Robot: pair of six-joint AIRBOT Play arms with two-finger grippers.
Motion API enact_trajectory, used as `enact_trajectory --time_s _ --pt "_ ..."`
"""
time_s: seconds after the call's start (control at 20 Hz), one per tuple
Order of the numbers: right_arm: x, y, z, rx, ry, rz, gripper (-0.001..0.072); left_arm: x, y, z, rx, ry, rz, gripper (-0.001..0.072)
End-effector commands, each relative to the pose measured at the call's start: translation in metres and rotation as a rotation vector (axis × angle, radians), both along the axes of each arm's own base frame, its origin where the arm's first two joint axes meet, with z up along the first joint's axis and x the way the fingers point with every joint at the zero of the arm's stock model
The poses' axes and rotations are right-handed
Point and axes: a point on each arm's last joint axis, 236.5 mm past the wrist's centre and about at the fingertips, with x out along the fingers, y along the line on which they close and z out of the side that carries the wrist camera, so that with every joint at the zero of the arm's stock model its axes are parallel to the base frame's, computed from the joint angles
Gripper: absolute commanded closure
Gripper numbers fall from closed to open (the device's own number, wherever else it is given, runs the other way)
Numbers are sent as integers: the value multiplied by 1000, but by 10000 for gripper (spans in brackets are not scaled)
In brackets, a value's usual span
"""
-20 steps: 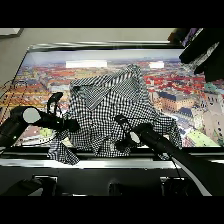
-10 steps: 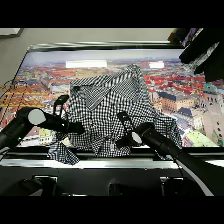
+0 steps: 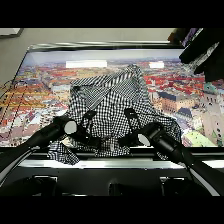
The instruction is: Fold the clothes and pants, and hang the long-sleeved shirts on hangers.
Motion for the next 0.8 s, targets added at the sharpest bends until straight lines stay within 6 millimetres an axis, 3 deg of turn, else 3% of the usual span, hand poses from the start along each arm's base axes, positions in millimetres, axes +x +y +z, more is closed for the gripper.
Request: enact_trajectory --time_s 0.0,0.1,0.15,0.25,0.4,0.5,0.75 --pt "0 -1 10 24 -6 -54 682 0 -11 -20 21 14 51 106" --pt "0 -1 15 40 -11 -78 682 6 -15 -23 10 -4 71 106" --pt "-1 -1 18 47 -13 -90 682 6 -15 -25 14 0 72 150" --pt "-2 -3 21 54 -4 -125 682 1 -12 -27 27 25 62 681" --pt "-7 -12 27 29 38 -222 682 -7 -13 -10 29 59 36 690" --pt "3 -33 39 -48 8 -295 682 -11 -20 13 -12 68 47 691" --pt "56 -98 111 -183 -179 -477 683 -44 -74 62 -211 123 103 692"
